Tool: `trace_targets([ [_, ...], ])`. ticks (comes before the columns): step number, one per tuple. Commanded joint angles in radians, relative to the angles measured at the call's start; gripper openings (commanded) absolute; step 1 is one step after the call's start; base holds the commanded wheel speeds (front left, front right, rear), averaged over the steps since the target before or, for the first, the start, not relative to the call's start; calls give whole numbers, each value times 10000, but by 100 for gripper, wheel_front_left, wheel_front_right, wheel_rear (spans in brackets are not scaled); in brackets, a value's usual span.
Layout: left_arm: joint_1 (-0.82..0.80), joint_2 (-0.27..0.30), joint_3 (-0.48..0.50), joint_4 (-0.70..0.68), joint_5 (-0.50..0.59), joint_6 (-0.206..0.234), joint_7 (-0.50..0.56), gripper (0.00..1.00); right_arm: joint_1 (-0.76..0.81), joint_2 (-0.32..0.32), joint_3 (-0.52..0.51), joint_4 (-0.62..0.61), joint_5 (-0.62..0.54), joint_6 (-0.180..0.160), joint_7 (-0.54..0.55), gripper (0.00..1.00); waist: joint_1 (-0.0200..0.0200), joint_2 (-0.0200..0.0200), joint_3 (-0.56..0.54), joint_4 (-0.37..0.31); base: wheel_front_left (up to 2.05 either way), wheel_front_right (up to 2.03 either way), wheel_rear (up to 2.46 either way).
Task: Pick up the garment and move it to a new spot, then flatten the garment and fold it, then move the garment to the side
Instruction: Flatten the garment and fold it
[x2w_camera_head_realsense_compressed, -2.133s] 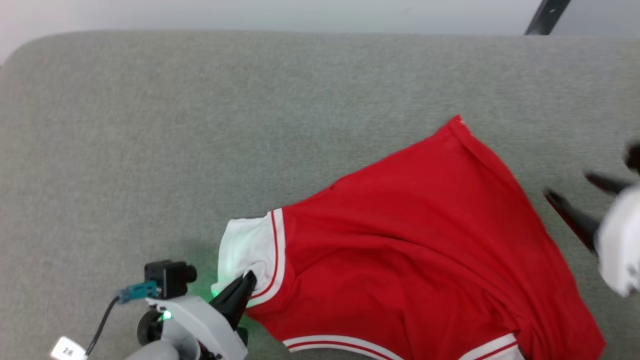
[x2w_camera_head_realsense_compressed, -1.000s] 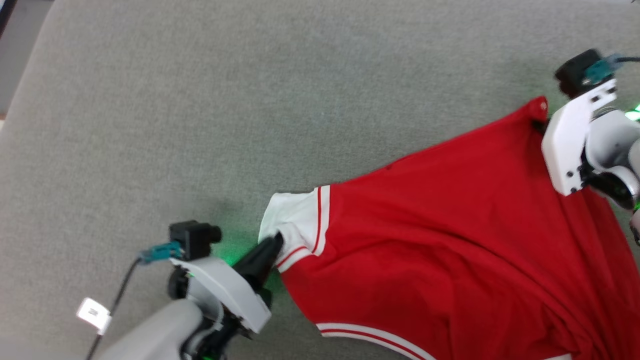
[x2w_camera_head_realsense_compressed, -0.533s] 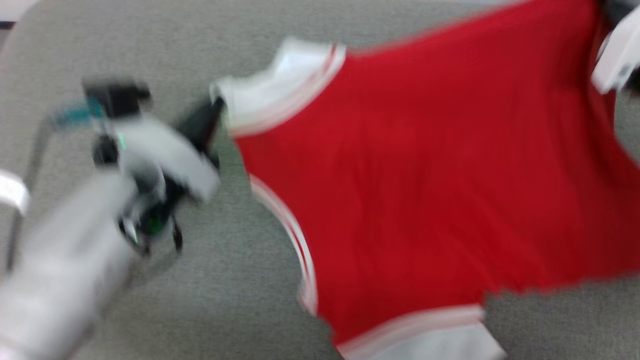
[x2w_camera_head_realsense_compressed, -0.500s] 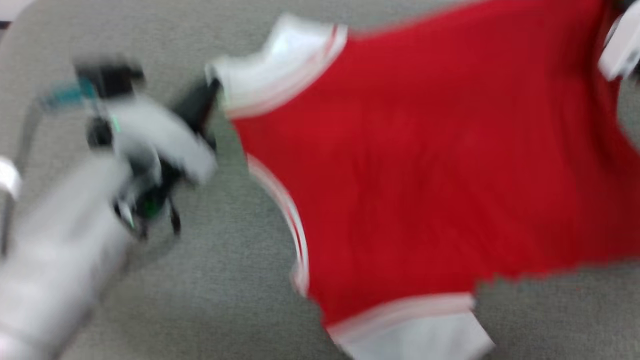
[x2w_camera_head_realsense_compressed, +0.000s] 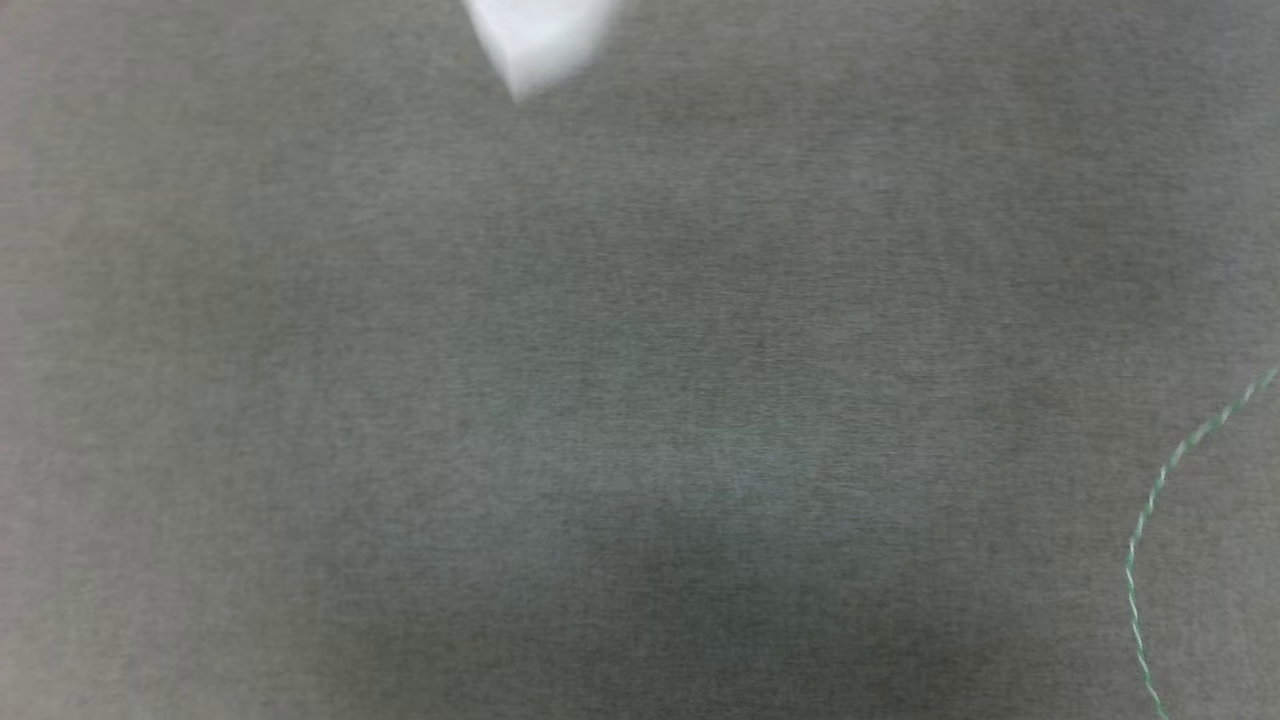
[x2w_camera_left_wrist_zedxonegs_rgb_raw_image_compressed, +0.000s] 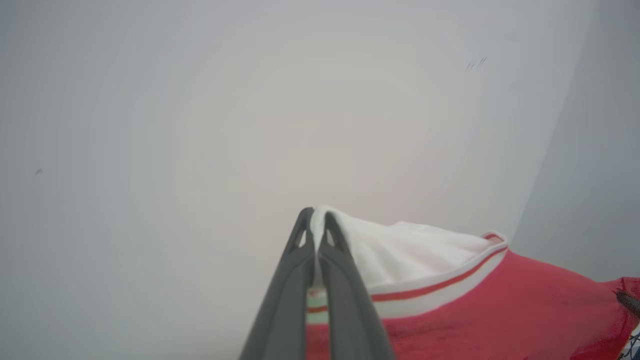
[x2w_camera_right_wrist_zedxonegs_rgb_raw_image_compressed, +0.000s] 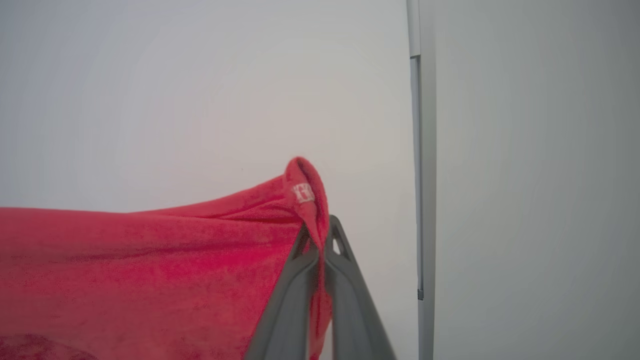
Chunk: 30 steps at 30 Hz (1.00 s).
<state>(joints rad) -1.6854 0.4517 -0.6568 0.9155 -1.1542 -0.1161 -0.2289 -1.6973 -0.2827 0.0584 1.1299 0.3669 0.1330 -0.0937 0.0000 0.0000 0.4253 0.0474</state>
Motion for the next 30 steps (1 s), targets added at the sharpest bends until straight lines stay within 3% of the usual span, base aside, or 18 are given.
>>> trace_targets([
  [1,-358,126,67,249,197,-18,-168,0,-241,-128,-206,218,-147,-42,-220,0,0,0,60,-180,0,0,0],
  [7,-503,-363,56,1127,-8,-137,-196,0,-215,306,-83,1038,-573,-41,-509,0,0,0,-167,-236,0,0,0],
  [11,955,-562,-146,668,-804,-148,334,0,777,427,402,1199,-569,-38,-516,0,0,0,-282,-144,0,0,0],
  [16,3221,-207,-439,-601,-1685,-151,457,0,2232,564,1347,932,-222,-32,-355,0,0,0,-383,-97,0,0,0],
  [24,7097,735,-576,-3873,-3270,-154,185,0,4955,-80,3374,-1181,1473,-32,423,0,0,0,-934,-30,0,0,0],
  [30,9944,1349,-643,-6117,-3773,-154,-183,0,7318,-1348,4360,-3559,3010,-30,1112,0,0,0,-1494,57,0,0,0],
])
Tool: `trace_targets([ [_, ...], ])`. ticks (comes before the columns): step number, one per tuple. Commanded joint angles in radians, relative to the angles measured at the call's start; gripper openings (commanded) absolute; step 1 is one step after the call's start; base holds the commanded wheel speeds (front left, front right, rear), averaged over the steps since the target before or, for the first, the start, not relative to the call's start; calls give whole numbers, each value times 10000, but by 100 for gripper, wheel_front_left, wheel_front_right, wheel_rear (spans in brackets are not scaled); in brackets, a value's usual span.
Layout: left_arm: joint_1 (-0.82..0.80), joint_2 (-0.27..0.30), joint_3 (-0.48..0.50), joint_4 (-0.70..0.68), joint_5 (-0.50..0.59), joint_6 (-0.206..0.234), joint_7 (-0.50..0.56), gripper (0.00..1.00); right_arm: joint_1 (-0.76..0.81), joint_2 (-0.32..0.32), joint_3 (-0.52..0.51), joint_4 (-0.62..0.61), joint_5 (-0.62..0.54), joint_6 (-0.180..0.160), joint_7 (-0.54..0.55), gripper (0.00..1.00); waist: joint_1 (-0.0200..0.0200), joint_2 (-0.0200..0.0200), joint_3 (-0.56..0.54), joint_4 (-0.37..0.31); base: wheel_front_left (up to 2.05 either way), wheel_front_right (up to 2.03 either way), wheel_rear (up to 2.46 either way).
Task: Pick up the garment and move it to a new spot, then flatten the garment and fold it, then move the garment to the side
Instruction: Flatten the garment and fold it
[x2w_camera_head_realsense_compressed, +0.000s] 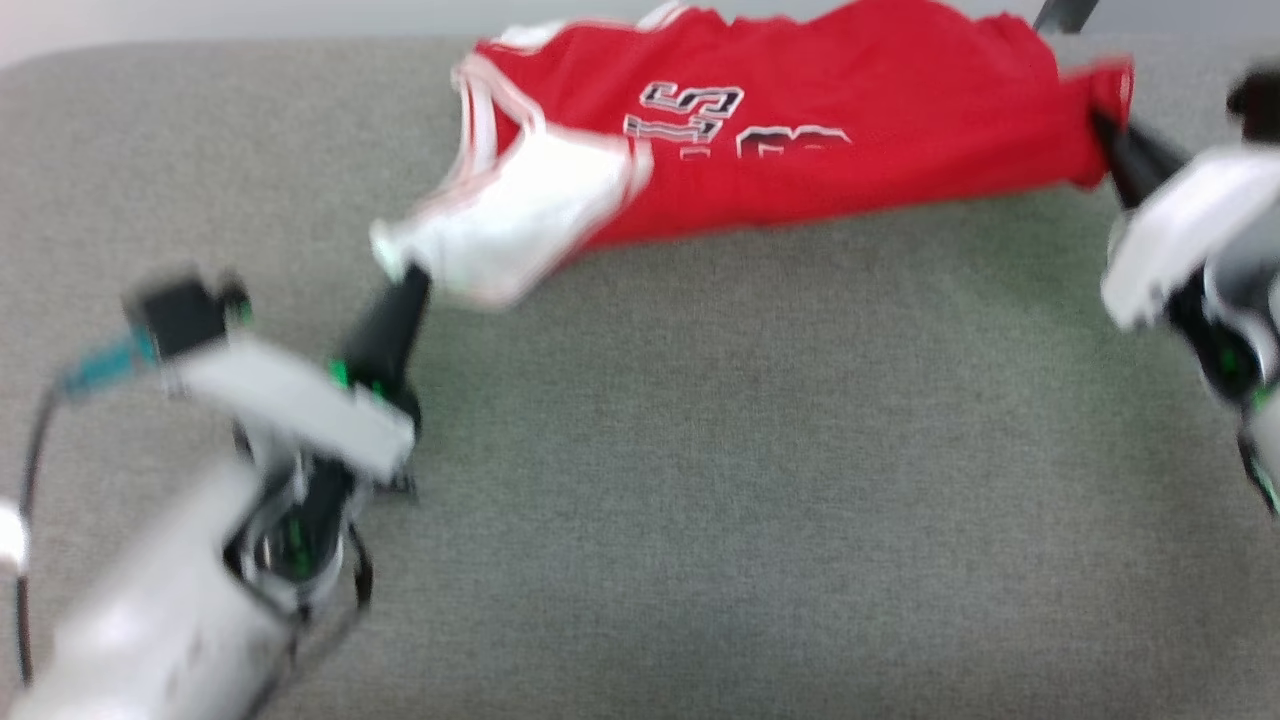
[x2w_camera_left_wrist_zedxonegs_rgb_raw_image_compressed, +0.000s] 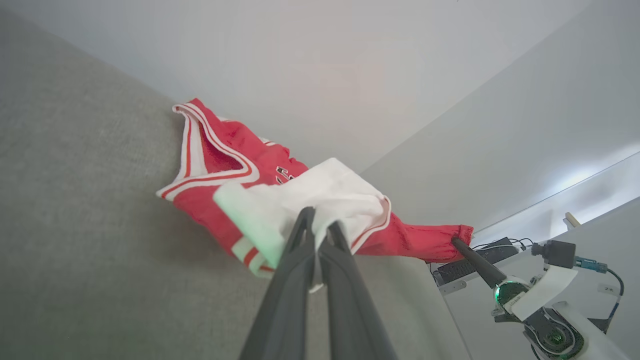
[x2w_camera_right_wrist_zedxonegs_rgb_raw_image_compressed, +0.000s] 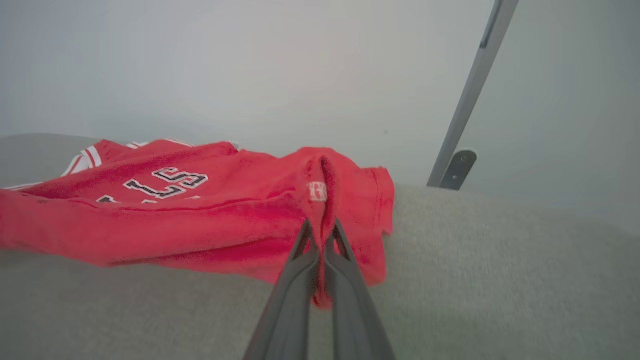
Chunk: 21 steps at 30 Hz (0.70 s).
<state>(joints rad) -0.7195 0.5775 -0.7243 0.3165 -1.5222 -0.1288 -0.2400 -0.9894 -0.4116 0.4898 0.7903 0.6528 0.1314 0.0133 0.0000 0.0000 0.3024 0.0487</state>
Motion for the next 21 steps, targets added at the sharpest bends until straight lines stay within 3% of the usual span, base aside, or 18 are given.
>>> trace_targets([
  [1,750,171,90,-497,-157,-28,-114,0,646,-287,92,-545,334,-15,163,0,0,0,-363,49,0,0,0],
  [10,4679,829,822,-3189,79,-30,-249,0,4344,-1559,-961,-3594,992,-16,716,0,0,0,-1036,12,0,0,0],
  [16,6473,1006,1347,-4536,725,265,-238,0,6565,-1480,-2482,-5507,443,-16,1532,0,0,0,-1091,10,0,0,0],
  [21,7022,1017,1714,-5425,1177,608,-242,0,8212,-966,-4048,-7362,-188,-17,2506,0,0,0,-942,81,0,0,0],
])
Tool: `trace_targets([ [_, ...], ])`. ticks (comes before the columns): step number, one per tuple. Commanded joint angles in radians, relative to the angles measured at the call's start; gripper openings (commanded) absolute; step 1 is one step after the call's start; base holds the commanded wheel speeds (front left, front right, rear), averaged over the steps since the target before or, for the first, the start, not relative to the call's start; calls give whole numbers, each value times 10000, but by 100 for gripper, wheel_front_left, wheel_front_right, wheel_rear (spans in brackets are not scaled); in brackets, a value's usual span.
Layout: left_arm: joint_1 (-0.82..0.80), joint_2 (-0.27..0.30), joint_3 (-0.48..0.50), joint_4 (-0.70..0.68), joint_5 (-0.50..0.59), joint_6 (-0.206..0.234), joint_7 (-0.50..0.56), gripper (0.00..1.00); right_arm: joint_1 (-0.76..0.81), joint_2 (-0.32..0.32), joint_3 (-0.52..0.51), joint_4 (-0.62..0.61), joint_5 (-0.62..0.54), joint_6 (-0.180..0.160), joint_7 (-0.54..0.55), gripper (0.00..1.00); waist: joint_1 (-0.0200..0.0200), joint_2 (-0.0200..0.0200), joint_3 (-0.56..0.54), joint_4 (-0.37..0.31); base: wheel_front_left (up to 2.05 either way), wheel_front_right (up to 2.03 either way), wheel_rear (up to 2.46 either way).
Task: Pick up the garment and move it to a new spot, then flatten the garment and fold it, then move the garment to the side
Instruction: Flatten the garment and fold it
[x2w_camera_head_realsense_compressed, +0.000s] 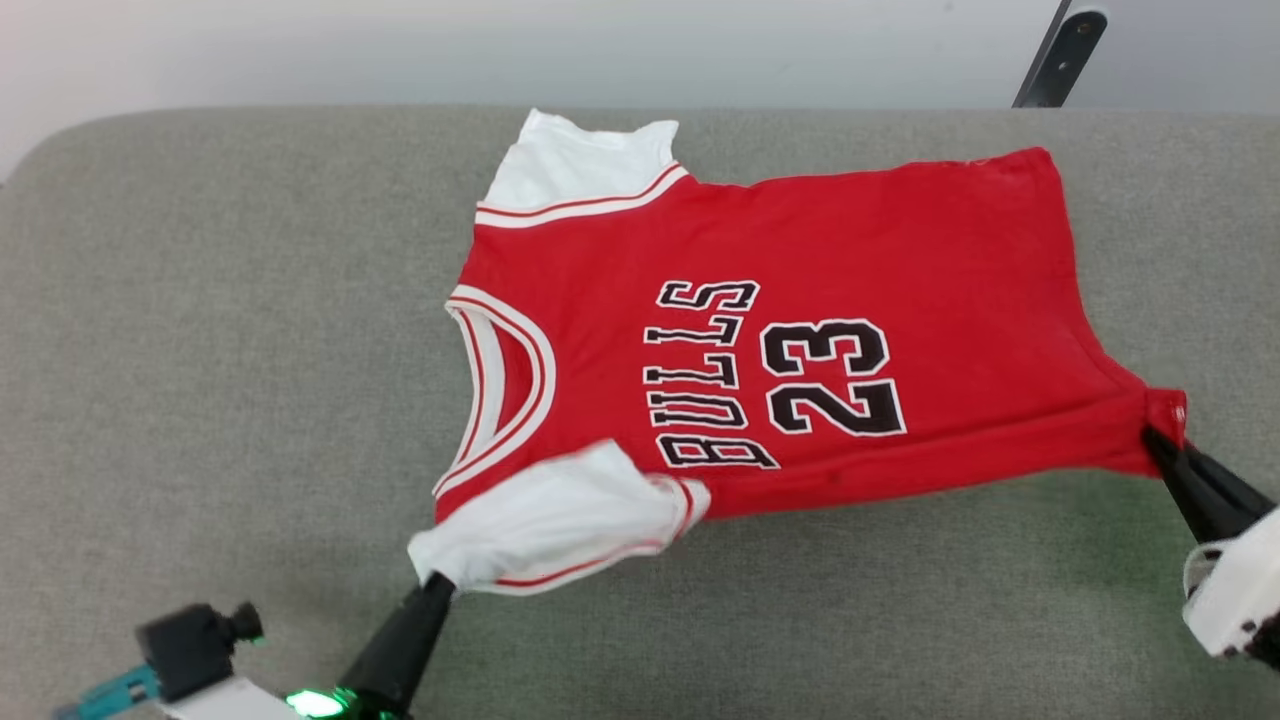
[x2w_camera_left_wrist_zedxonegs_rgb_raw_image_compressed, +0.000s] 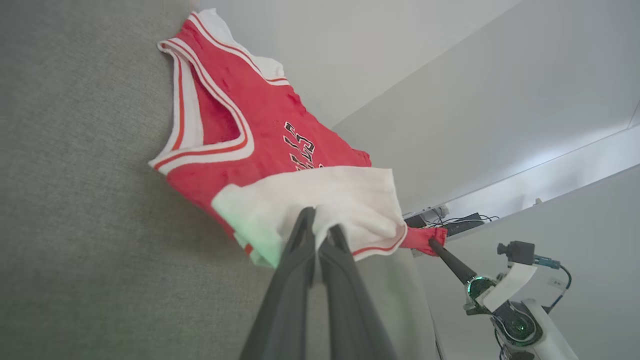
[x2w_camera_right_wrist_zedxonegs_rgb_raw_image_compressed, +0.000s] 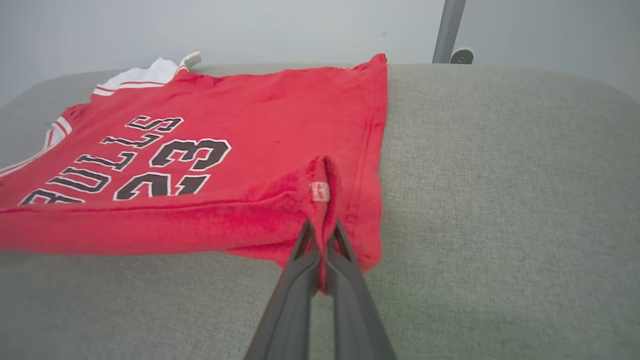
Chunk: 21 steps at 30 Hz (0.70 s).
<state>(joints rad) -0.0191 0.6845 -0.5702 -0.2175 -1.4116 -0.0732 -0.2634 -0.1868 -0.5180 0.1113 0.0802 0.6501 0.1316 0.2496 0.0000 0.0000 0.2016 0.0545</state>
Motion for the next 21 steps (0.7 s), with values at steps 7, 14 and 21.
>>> trace_targets([
  [7,-685,-316,276,145,392,153,140,0,599,1072,-1265,-1673,-904,-17,1362,0,0,0,306,-34,0,0,0],
  [14,-2180,-707,228,1334,879,88,362,0,-206,1493,-1559,-1205,-1321,-17,1672,0,0,0,713,-1,0,0,0],
  [21,-3796,-1528,543,2895,1492,132,142,0,-1249,1713,-1895,-75,-1597,-18,1465,0,0,0,1218,104,0,0,0],
])
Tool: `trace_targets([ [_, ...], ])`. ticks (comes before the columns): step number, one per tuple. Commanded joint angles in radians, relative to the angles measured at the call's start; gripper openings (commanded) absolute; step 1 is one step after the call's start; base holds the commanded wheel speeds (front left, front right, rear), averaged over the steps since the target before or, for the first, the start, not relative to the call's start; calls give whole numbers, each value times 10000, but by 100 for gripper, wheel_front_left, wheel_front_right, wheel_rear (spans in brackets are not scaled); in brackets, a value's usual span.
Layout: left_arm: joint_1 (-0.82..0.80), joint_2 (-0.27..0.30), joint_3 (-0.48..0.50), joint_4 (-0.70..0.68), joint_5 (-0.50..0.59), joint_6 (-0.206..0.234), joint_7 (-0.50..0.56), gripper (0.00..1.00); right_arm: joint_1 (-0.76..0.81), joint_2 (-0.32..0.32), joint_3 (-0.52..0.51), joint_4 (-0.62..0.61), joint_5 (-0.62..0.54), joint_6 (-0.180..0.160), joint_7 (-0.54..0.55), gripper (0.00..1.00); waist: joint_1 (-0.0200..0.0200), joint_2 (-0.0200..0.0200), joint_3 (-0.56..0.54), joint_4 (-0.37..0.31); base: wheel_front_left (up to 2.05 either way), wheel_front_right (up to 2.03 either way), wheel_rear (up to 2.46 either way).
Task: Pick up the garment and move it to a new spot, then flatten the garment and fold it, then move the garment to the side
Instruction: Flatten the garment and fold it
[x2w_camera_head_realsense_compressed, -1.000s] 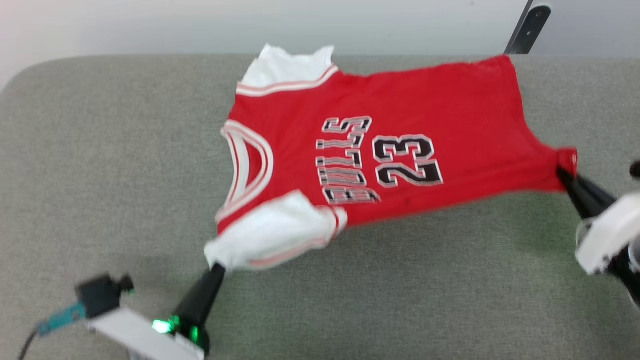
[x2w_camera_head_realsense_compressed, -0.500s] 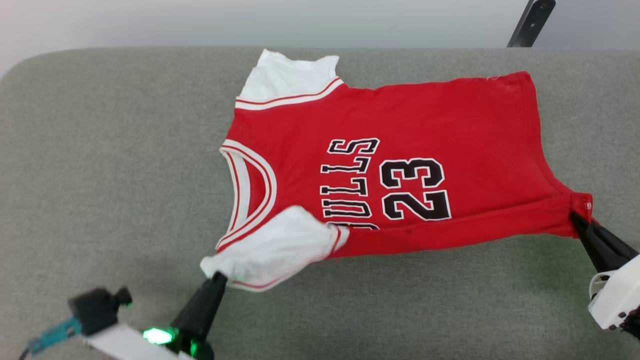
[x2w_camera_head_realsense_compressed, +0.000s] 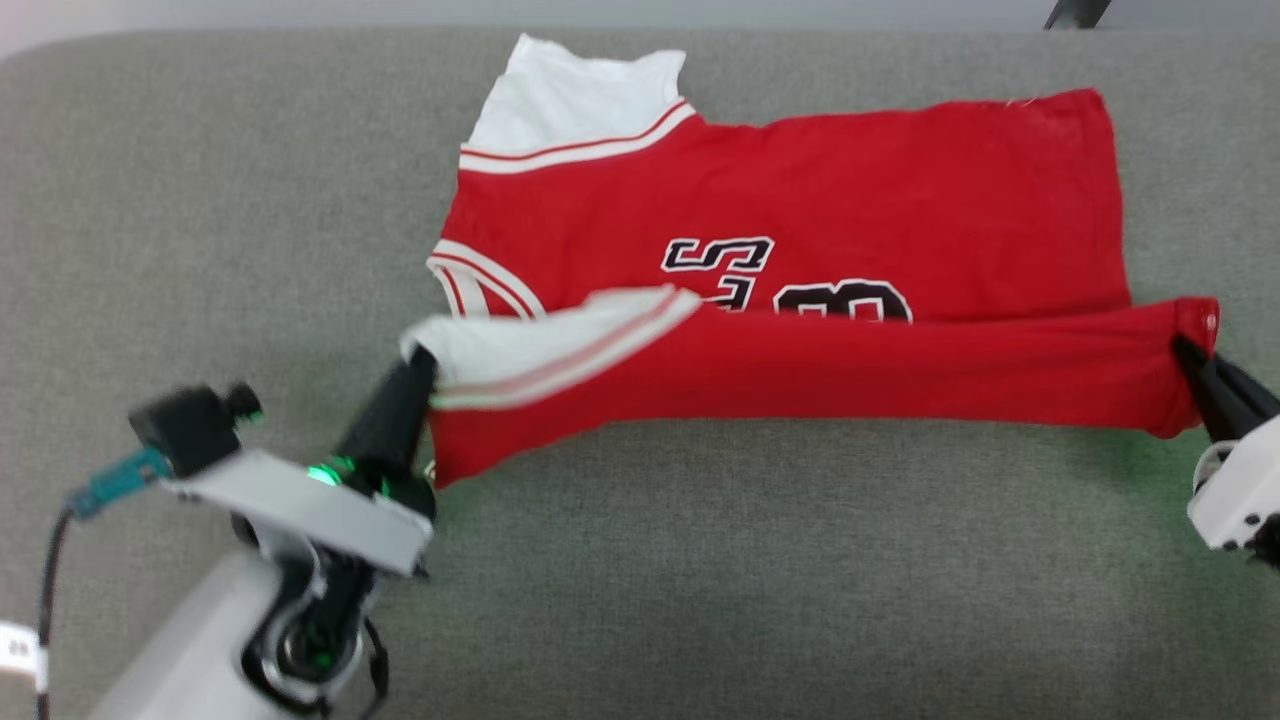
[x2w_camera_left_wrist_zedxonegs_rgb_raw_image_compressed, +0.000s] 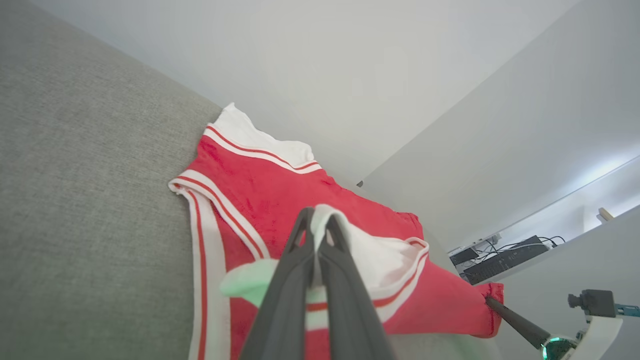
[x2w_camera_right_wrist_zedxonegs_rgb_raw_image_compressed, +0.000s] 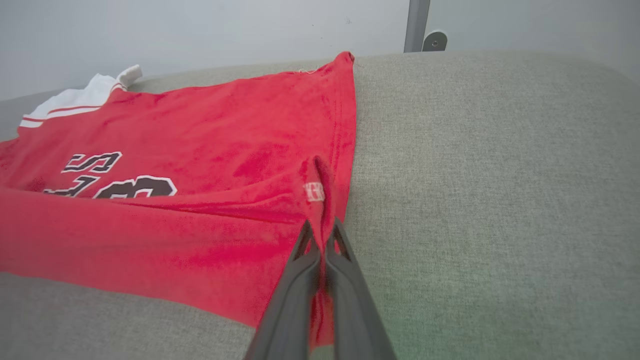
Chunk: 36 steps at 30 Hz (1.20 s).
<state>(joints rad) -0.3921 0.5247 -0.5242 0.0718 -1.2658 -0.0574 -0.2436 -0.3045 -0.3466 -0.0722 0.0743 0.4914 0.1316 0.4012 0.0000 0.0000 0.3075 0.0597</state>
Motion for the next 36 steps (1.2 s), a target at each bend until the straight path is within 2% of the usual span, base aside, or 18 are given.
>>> trace_targets([
  [1,-258,-29,121,261,6,-32,-53,0,-187,3,-82,103,-67,-18,-98,0,0,0,233,72,0,0,0],
  [8,-1375,-106,-13,1789,242,-155,325,0,-717,174,241,724,-376,-18,-368,0,0,0,610,-65,0,0,0],
  [16,-1943,-218,-390,3494,565,-88,732,0,-1078,381,896,1810,-747,-19,-848,0,0,0,798,-313,0,0,0],
  [21,-2205,-151,-799,4262,1267,161,648,0,-1526,502,999,2422,-944,-19,-1414,0,0,0,880,-337,0,0,0],
  [31,-2421,-434,-1251,5356,1713,-87,564,0,-2066,493,1257,3426,-983,-19,-2006,0,0,0,817,-237,0,0,0],
  [32,-2417,-467,-1279,5432,1703,-115,587,15,-2077,511,1314,3469,-938,-19,-2097,0,0,0,777,-233,0,0,0],
  [33,-2436,-463,-1330,5490,1737,-181,613,46,-2096,529,1343,3512,-912,-19,-2183,0,0,0,730,-229,0,0,0],
  [34,-2458,-441,-1365,5536,1769,-198,631,100,-2102,531,1368,3574,-901,-19,-2240,29,0,0,671,-226,0,0,0],
  [35,-2487,-390,-1403,5560,1819,-235,634,100,-2122,540,1382,3580,-891,-19,-2329,53,0,0,606,-218,0,0,0],
  [36,-2532,-317,-1420,5573,1850,-240,657,100,-2171,557,1348,3568,-893,-19,-2461,95,0,0,553,-217,0,0,0],
])
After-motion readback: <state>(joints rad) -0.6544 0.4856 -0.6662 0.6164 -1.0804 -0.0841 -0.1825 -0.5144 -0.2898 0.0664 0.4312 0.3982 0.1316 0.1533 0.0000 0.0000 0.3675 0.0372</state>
